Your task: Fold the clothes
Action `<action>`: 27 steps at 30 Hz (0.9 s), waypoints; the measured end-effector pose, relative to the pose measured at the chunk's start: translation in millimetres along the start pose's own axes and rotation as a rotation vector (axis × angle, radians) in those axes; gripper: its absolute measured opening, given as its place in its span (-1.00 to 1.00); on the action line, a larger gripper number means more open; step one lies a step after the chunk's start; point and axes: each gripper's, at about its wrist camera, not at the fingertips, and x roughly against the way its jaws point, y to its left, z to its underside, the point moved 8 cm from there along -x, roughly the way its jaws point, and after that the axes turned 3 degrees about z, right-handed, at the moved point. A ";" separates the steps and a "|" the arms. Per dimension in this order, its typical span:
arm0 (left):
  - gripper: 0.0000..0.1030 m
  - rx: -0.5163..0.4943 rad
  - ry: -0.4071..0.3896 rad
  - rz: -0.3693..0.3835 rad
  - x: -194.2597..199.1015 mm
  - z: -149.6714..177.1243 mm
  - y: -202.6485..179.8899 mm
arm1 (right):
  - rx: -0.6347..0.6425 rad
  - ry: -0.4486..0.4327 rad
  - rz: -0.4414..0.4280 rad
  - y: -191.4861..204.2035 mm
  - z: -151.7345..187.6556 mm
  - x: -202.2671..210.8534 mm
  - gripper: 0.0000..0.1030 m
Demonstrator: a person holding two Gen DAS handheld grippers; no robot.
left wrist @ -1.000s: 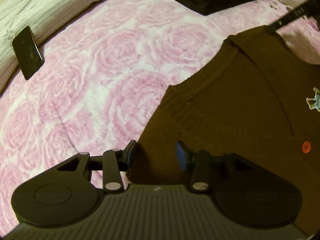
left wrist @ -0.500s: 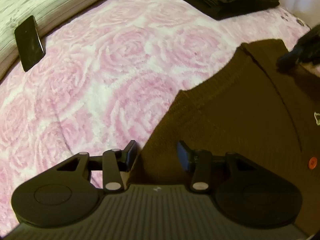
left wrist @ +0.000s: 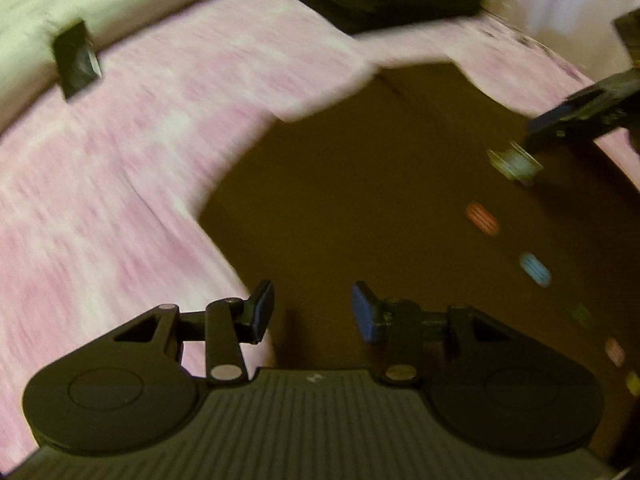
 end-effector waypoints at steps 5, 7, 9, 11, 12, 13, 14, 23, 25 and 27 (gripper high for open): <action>-0.28 -0.051 0.098 0.023 9.1 87.5 -46.2 | -0.095 0.055 0.111 -20.3 83.7 27.3 0.16; -0.28 -0.071 0.086 -0.003 21.8 110.6 -48.6 | -0.103 0.068 0.192 -28.8 102.5 42.7 0.16; -0.27 -0.064 0.099 -0.002 30.9 127.2 -47.7 | -0.140 0.071 0.251 -36.3 118.7 56.5 0.16; -0.27 -0.047 0.102 0.013 37.0 137.4 -46.3 | -0.177 0.107 0.301 -40.2 137.5 62.3 0.21; -0.26 -0.050 0.101 0.021 39.2 140.5 -46.5 | -0.194 0.124 0.326 -41.9 146.8 65.3 0.24; -0.26 -0.061 0.100 0.022 41.5 141.7 -46.8 | -0.187 0.135 0.354 -41.3 154.2 68.5 0.30; -0.26 -0.074 0.099 0.023 43.7 142.8 -47.0 | -0.176 0.147 0.392 -37.8 159.9 70.7 0.35; -0.26 -0.181 0.075 0.010 103.0 147.7 -43.6 | -0.215 0.083 0.448 55.0 176.0 116.4 0.71; -0.26 -0.173 0.063 0.011 118.5 150.7 -45.2 | -0.178 0.077 0.430 77.9 182.0 123.8 0.71; -0.26 -0.157 0.058 0.012 130.0 156.9 -49.3 | -0.145 0.094 0.413 95.6 187.7 127.4 0.71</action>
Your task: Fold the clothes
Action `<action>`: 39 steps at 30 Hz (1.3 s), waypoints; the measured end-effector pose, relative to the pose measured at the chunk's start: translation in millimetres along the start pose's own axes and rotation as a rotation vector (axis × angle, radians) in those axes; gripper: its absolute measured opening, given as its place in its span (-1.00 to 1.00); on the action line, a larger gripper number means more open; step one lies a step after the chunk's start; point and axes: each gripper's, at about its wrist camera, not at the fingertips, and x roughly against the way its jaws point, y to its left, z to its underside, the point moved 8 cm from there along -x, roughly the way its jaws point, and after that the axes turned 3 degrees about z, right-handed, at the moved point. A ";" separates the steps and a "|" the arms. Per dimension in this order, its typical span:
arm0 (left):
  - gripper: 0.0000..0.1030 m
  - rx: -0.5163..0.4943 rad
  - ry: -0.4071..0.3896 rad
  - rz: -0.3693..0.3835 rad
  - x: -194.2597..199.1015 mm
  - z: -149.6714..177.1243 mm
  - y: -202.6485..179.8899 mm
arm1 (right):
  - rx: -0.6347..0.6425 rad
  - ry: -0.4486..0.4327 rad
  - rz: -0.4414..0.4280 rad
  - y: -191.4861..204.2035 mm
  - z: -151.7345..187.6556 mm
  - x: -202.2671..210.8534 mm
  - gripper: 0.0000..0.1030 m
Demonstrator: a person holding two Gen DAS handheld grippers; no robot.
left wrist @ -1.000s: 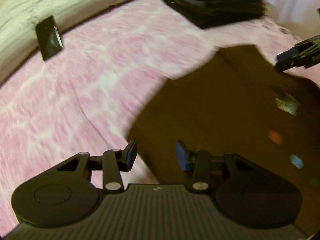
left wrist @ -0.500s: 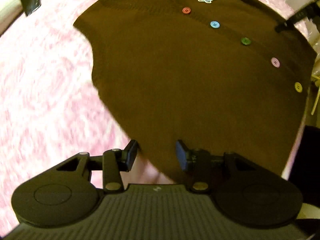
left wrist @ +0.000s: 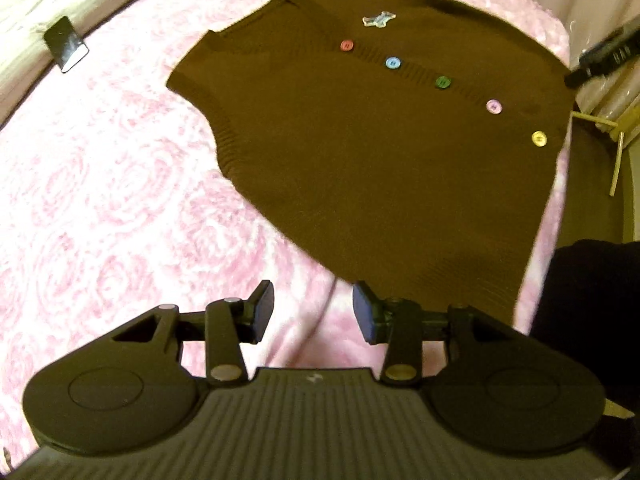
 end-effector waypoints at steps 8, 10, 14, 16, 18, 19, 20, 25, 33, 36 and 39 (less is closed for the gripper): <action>-0.23 0.015 0.031 0.018 12.4 7.8 -30.7 | 0.092 -0.003 -0.039 7.1 20.4 29.6 0.72; -0.23 0.009 0.044 0.013 14.8 2.6 -41.5 | 0.095 -0.004 -0.044 -2.0 23.0 33.6 0.72; -0.16 0.008 0.045 0.004 20.6 -14.9 -60.7 | 0.098 0.000 -0.049 -24.4 25.0 37.4 0.72; -0.16 -0.004 0.051 -0.010 19.9 -28.3 -69.1 | 0.104 0.002 -0.041 -36.2 25.9 37.8 0.72; -0.15 -0.012 0.056 -0.027 21.4 -40.4 -74.2 | 0.106 0.018 -0.037 -49.1 28.9 36.5 0.72; -0.14 -0.013 0.058 -0.035 22.8 -46.9 -77.1 | 0.110 0.027 -0.044 -54.5 29.0 35.6 0.72; -0.14 -0.013 0.060 -0.043 24.1 -53.5 -80.0 | 0.115 0.034 -0.051 -59.8 29.1 34.9 0.72; -0.06 -0.028 0.052 -0.063 25.0 -79.8 -95.7 | 0.154 0.039 -0.061 -78.6 27.4 35.7 0.72; 0.09 -0.077 0.029 -0.055 30.8 -79.7 -104.2 | 0.151 0.021 -0.036 -78.4 24.0 48.1 0.72; 0.12 -0.110 0.007 -0.035 35.6 -70.6 -93.2 | 0.134 0.014 -0.013 -65.7 26.1 55.0 0.72; 0.16 -0.130 -0.014 -0.019 44.4 -54.2 -71.4 | 0.126 0.007 0.019 -44.0 30.4 61.3 0.72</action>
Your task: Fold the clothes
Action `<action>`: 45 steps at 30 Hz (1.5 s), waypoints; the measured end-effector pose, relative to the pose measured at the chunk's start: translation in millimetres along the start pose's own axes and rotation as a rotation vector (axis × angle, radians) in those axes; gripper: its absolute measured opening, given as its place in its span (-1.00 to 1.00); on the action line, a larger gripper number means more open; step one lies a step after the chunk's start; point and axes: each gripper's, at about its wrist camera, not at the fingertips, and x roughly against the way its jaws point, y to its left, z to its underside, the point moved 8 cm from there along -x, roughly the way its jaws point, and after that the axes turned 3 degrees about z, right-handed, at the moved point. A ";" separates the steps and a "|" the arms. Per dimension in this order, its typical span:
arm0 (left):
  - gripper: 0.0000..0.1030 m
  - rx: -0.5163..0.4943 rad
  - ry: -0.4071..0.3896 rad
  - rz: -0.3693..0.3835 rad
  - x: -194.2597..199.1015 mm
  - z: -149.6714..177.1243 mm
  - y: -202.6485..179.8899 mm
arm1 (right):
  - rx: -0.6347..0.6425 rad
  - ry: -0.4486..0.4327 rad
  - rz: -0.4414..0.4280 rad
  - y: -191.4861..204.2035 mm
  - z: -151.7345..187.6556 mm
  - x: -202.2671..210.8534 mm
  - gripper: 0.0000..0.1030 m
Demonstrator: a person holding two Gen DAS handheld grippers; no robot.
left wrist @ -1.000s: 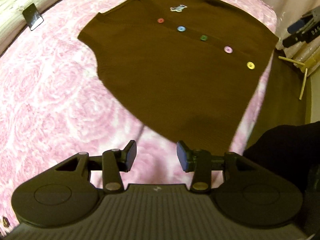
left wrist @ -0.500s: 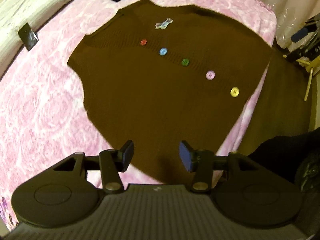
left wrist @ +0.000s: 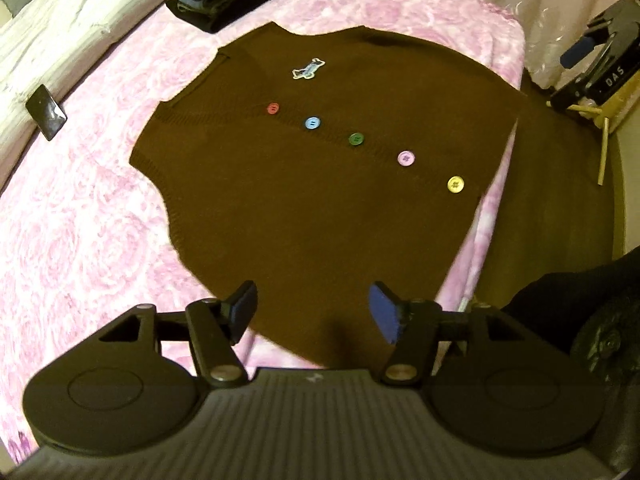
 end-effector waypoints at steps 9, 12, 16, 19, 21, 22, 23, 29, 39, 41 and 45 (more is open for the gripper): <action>0.35 -0.186 0.000 -0.090 34.3 91.6 82.0 | 0.078 -0.071 0.020 122.6 18.4 25.3 0.72; 0.38 -0.266 -0.026 -0.101 42.6 102.8 95.6 | 0.102 -0.095 0.002 159.5 17.8 30.0 0.72; 0.38 -0.313 -0.059 -0.100 42.0 100.6 108.7 | 0.194 -0.107 -0.016 202.7 15.8 26.3 0.72; 0.38 -0.382 -0.081 -0.113 32.4 92.9 115.5 | 0.263 -0.114 -0.038 226.4 15.7 16.6 0.72; 0.38 -0.428 -0.086 -0.113 20.6 86.6 119.0 | 0.298 -0.122 -0.058 240.7 17.0 9.4 0.72; 0.38 -0.463 -0.091 -0.109 13.1 82.1 119.4 | 0.310 -0.124 -0.071 248.5 17.2 4.4 0.71; 0.38 -0.497 -0.096 -0.102 5.6 78.5 118.0 | 0.319 -0.128 -0.083 256.3 17.6 -1.0 0.71; 0.38 -0.773 -0.147 -0.069 -50.6 64.7 107.8 | 0.385 -0.102 -0.128 300.7 29.5 -48.4 0.71; 0.23 -1.055 -0.221 -0.081 -147.1 51.0 129.0 | 0.523 -0.050 -0.080 332.8 48.6 -115.4 -0.05; 0.23 -1.144 -0.253 -0.094 -155.8 46.6 129.5 | 0.497 -0.057 -0.069 327.8 46.1 -115.1 -0.25; 0.19 -1.351 -0.303 -0.082 -171.4 41.5 124.9 | 0.420 -0.063 -0.062 316.4 38.4 -113.3 -0.83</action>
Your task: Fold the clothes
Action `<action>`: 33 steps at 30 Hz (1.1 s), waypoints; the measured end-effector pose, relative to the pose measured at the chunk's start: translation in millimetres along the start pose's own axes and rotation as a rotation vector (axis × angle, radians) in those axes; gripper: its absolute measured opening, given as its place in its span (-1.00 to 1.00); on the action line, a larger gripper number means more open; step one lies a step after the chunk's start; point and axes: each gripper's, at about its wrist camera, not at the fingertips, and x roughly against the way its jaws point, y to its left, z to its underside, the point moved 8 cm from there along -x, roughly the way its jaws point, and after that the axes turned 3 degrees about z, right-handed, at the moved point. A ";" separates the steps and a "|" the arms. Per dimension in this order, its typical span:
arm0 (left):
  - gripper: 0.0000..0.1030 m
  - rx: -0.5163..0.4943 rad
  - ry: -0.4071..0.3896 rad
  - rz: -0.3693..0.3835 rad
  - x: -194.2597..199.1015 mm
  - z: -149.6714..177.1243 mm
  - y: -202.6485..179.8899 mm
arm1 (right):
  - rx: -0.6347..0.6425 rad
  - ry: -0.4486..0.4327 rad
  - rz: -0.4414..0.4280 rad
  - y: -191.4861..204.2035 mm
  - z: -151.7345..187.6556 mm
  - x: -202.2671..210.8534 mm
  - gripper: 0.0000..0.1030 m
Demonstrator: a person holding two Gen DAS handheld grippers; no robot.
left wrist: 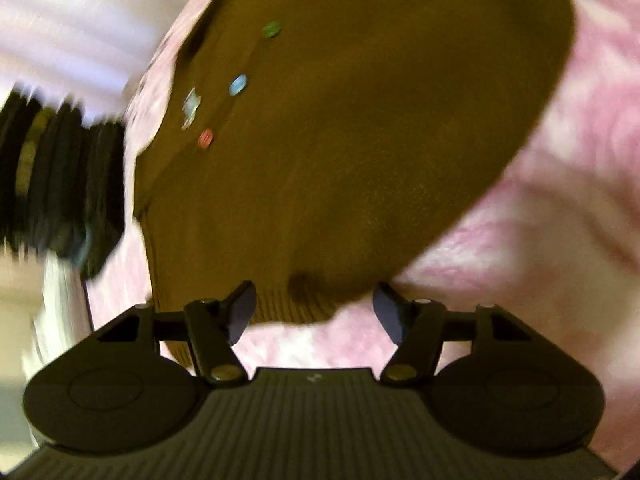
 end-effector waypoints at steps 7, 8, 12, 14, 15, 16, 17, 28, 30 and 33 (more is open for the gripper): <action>-0.88 -0.071 -0.012 0.094 1.9 -5.7 13.1 | -0.132 -0.029 -0.029 -24.9 -12.4 24.7 -0.87; -0.89 -0.062 -0.015 0.089 6.0 -7.9 21.5 | -0.161 -0.037 -0.038 -31.5 -14.4 31.4 -0.87; -0.89 -0.020 -0.010 0.096 22.6 -31.2 79.4 | -0.325 -0.091 -0.066 -66.1 -17.0 64.8 -0.87; -0.89 -0.014 0.000 0.109 24.9 -48.5 110.3 | -0.463 -0.135 -0.100 -93.5 -13.8 80.4 -0.87; -0.89 -0.005 0.002 0.111 23.9 -58.6 128.2 | -0.523 -0.153 -0.107 -109.6 -9.8 88.0 -0.87; -0.89 -0.002 0.002 0.108 20.9 -70.9 147.7 | -0.575 -0.173 -0.106 -127.4 -4.7 96.1 -0.87; -0.89 0.001 0.001 0.105 17.7 -83.6 167.4 | -0.608 -0.193 -0.101 -143.6 0.0 103.9 -0.87; -0.89 -0.016 -0.037 0.200 -122.3 -226.2 281.0 | -1.037 -0.253 -0.045 -320.9 102.5 110.2 -0.88; -0.86 0.040 -0.026 0.245 -166.5 -245.2 286.5 | -1.100 -0.227 -0.041 -341.7 122.6 86.8 -0.87; -0.88 0.128 -0.007 0.283 -212.3 -256.8 288.3 | -1.188 -0.185 -0.061 -366.7 153.8 48.9 -0.87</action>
